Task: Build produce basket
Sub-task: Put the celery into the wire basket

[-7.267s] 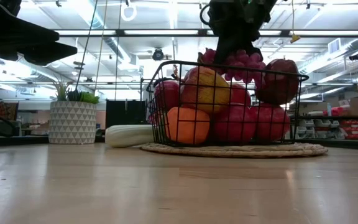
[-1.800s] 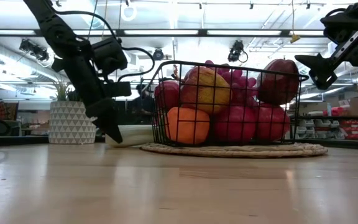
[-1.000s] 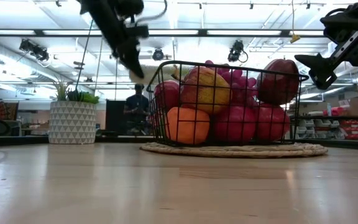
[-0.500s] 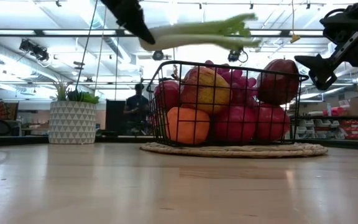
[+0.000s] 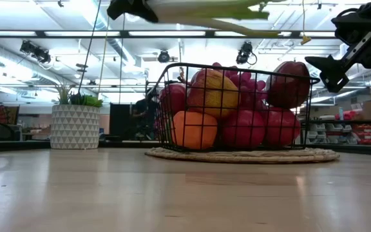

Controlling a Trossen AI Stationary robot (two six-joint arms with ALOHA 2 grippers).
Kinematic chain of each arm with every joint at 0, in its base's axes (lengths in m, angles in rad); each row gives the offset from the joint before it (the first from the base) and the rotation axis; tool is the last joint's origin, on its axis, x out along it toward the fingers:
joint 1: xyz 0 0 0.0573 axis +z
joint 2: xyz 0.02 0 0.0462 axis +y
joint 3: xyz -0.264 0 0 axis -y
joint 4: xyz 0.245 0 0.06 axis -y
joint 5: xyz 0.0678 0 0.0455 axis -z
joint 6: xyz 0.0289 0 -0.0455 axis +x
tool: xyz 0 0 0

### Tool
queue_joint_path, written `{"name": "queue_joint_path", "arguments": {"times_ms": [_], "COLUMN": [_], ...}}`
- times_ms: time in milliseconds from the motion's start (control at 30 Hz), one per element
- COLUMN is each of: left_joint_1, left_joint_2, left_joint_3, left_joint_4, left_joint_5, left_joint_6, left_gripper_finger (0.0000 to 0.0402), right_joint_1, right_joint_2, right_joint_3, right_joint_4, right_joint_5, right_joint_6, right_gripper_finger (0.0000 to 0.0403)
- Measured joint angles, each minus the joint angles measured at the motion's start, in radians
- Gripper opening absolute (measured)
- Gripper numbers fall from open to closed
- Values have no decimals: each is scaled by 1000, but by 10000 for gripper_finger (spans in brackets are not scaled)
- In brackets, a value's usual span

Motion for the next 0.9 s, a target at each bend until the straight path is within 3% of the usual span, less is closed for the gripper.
{"name": "queue_joint_path", "arguments": {"times_ms": [300,567,900], "left_joint_1": [-115,-181,-194], "left_joint_2": [1,1,1], "left_joint_3": [0,0,0], "left_joint_4": [116,139,139], "left_joint_5": [-217,-259,-270], "left_joint_6": [271,398,397], "left_gripper_finger": [192,192,192], "right_joint_1": [0,0,0], "right_joint_2": [0,0,0], "right_joint_3": [0,0,0], "right_joint_4": [4,3,3], "right_joint_5": [0,0,0], "right_joint_6": [0,0,0], "right_gripper_finger": [346,346,346]}}
